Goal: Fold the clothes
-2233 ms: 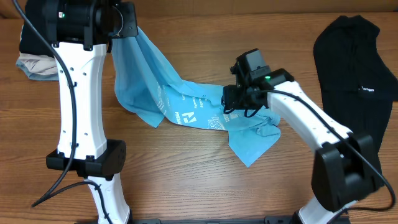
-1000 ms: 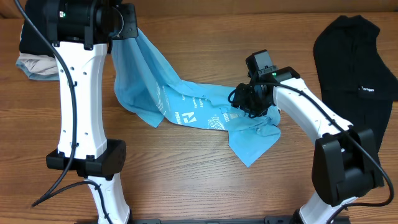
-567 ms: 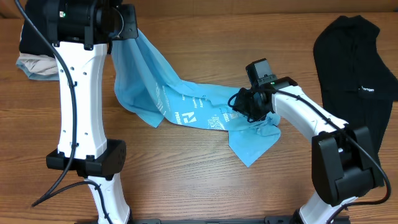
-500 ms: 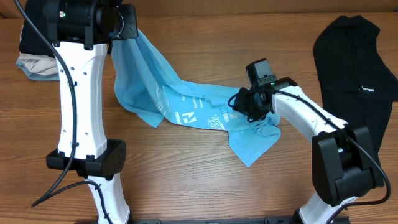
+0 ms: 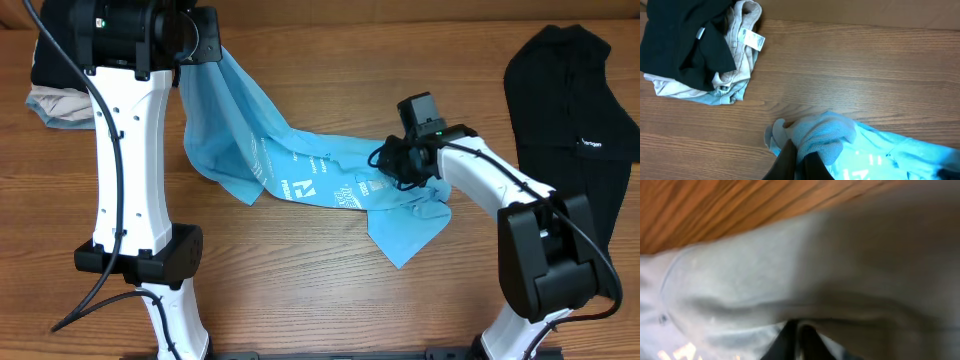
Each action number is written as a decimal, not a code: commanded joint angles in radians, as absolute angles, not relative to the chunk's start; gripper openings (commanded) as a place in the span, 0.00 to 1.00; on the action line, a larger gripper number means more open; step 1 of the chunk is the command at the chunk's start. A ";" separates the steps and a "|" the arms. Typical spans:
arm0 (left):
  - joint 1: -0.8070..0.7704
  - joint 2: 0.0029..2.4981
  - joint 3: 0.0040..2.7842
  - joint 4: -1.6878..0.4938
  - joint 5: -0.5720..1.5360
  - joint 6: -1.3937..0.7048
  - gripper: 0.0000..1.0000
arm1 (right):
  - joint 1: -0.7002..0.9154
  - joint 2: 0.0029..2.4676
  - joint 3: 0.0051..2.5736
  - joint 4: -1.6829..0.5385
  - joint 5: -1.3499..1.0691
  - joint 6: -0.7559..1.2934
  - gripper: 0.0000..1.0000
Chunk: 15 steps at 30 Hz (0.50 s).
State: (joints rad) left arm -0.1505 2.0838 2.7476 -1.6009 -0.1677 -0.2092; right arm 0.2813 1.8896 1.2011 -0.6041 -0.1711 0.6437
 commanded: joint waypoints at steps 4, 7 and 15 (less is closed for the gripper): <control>-0.150 2.083 2.752 -1.579 -0.168 -0.165 0.04 | 0.196 1.847 1.270 -0.651 -0.168 0.529 0.04; -0.150 2.056 2.765 -1.574 -0.176 -0.153 0.04 | 0.139 1.781 1.360 -0.730 -0.194 0.437 0.04; -0.150 1.880 2.834 -1.560 -0.258 -0.154 0.04 | -0.033 1.587 1.755 -1.086 -0.223 0.217 0.04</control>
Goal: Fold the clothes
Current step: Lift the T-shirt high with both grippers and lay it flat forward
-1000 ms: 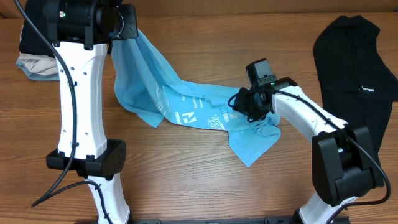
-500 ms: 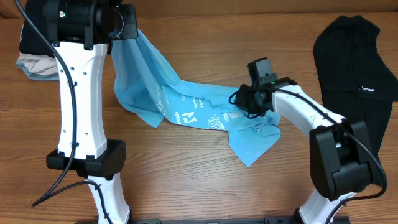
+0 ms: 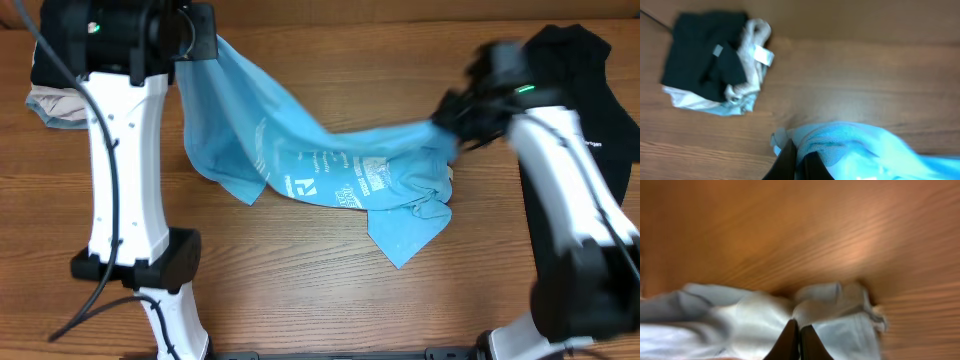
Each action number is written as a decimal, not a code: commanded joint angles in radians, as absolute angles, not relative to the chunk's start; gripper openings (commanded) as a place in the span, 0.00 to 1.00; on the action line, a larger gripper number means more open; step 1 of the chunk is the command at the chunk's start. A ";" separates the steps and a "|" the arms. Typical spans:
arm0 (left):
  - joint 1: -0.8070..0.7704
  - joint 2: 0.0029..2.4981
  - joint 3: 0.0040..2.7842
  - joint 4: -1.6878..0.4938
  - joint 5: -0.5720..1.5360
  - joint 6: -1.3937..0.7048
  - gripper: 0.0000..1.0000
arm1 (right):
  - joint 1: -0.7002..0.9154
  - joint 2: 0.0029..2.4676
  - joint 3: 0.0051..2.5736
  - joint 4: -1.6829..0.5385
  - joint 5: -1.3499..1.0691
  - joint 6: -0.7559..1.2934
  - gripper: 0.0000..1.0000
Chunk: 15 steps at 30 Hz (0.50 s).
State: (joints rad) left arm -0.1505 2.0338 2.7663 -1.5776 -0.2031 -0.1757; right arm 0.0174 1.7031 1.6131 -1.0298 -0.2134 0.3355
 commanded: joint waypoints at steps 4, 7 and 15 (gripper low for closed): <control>-0.150 1.763 2.844 -1.536 -0.267 -0.154 0.04 | -0.118 1.510 1.951 -1.227 -0.223 0.181 0.04; -0.150 1.672 2.844 -1.520 -0.281 -0.154 0.04 | -0.181 1.450 2.078 -1.317 -0.223 0.176 0.04; -0.150 1.452 2.844 -1.475 -0.300 -0.153 0.04 | -0.337 1.250 2.239 -1.429 -0.221 0.155 0.04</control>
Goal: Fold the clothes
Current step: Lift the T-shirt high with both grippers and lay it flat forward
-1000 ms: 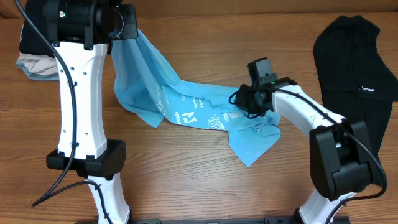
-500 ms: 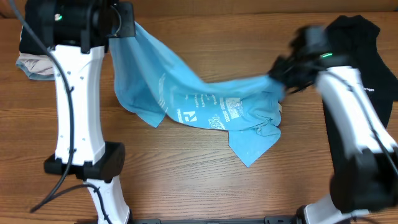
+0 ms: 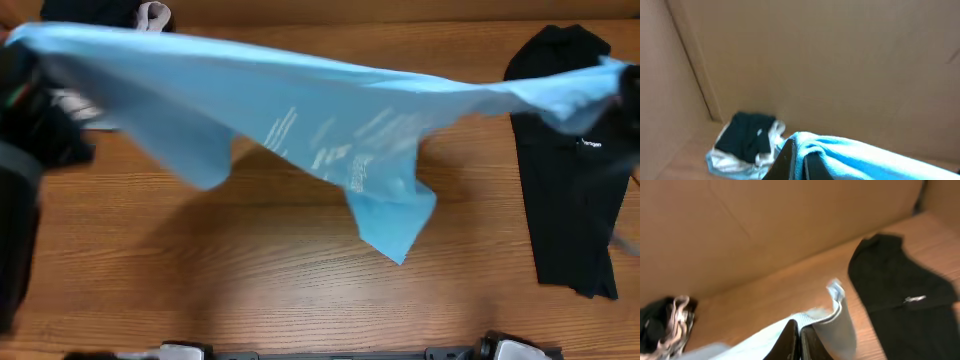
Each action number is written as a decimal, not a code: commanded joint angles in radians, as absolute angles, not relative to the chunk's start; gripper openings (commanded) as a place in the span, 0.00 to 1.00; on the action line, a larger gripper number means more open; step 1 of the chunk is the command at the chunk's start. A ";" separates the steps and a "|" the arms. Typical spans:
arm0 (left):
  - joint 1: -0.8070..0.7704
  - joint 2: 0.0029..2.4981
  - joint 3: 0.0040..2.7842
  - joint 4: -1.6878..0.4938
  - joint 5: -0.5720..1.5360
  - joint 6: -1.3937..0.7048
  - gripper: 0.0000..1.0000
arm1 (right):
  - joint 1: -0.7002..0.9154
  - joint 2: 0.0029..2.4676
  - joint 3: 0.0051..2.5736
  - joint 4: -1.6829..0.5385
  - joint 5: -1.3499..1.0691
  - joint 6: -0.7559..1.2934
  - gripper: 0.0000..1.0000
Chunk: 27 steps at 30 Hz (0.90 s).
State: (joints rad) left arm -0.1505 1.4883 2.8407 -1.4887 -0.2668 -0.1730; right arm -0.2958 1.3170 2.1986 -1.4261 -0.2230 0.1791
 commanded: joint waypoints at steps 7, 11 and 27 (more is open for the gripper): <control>-0.150 1.364 2.844 -1.478 -0.352 -0.152 0.04 | -0.376 1.060 2.241 -1.398 -0.116 0.155 0.04; -0.150 1.359 2.844 -1.478 -0.352 -0.153 0.04 | -0.375 0.995 2.261 -1.394 -0.044 0.155 0.04; -0.150 1.568 2.793 -1.494 -0.496 -0.153 0.04 | -0.375 1.206 2.323 -1.325 -0.189 0.072 0.04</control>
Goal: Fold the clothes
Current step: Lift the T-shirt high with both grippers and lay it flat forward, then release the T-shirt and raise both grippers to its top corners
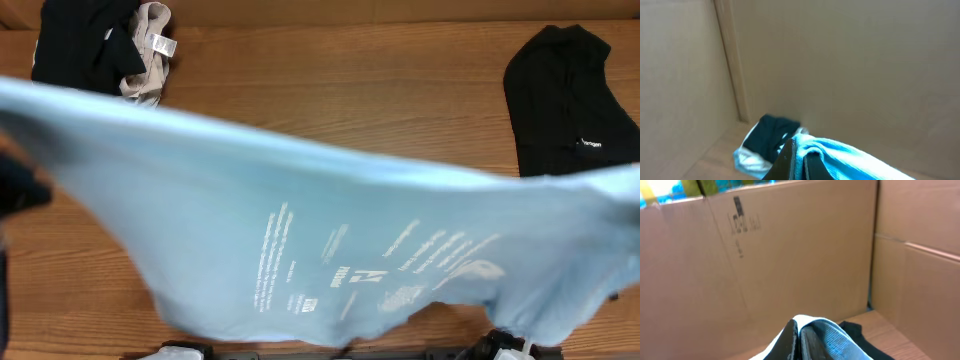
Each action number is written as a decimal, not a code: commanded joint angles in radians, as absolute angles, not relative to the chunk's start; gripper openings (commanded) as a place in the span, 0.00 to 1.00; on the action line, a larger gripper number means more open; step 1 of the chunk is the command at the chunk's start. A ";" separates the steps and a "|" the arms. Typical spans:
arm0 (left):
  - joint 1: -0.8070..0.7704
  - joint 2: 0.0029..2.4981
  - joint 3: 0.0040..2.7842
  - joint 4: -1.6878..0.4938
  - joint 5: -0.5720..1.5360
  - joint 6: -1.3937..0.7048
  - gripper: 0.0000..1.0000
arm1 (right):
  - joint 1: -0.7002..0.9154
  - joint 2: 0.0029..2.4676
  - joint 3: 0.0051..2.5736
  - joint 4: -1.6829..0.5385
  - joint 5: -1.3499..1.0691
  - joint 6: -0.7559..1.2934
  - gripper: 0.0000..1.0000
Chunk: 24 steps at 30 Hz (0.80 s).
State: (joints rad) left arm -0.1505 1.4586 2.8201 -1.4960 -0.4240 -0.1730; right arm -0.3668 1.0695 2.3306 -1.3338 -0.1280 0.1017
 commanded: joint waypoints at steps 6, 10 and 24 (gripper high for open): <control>-0.147 1.783 2.791 -1.494 -0.527 -0.153 0.04 | -0.366 1.476 2.323 -1.301 -0.321 0.043 0.04; -0.136 1.946 2.791 -1.482 -0.524 -0.154 0.04 | -0.314 1.680 2.323 -1.269 -0.338 0.028 0.04; -0.109 2.408 2.791 -1.206 -0.524 -0.115 0.04 | -0.163 2.180 2.323 -1.017 -0.303 0.057 0.04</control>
State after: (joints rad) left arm -0.1188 2.3756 2.7876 -1.2232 -0.4942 -0.1425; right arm -0.1612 2.1895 2.3119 -1.0355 -0.3222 0.0513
